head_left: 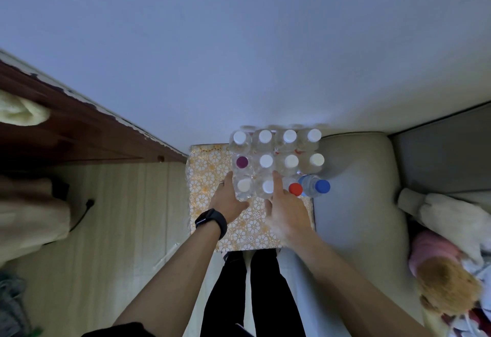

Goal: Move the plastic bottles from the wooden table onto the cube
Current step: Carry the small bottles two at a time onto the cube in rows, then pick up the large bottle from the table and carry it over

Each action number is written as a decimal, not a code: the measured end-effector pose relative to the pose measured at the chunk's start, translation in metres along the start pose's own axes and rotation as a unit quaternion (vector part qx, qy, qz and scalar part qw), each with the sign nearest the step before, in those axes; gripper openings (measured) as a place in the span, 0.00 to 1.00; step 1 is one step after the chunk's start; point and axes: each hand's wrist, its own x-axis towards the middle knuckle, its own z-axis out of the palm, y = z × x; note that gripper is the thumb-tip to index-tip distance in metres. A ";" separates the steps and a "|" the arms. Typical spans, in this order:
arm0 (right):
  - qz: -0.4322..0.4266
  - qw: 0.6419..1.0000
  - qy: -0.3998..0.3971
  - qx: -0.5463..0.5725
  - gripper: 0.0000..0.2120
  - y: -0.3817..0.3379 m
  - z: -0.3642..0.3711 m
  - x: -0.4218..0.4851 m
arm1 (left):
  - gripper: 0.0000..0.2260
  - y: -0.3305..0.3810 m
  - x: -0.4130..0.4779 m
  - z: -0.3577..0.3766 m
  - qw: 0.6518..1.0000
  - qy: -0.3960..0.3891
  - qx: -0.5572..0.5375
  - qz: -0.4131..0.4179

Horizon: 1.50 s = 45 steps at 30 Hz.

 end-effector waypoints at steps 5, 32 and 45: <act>0.000 1.000 0.007 -0.001 0.38 -0.007 -0.039 -0.041 | 0.41 0.011 -0.059 -0.031 1.000 0.014 -0.010 -0.006; -0.525 0.849 -0.050 -0.027 0.13 -0.199 -0.088 -0.231 | 0.16 -0.122 -0.481 -0.057 0.833 0.500 -0.139 -0.193; -0.770 0.542 -0.267 -0.206 0.15 -0.271 0.142 -0.578 | 0.14 -0.259 -0.770 0.168 0.533 0.663 -0.321 -0.417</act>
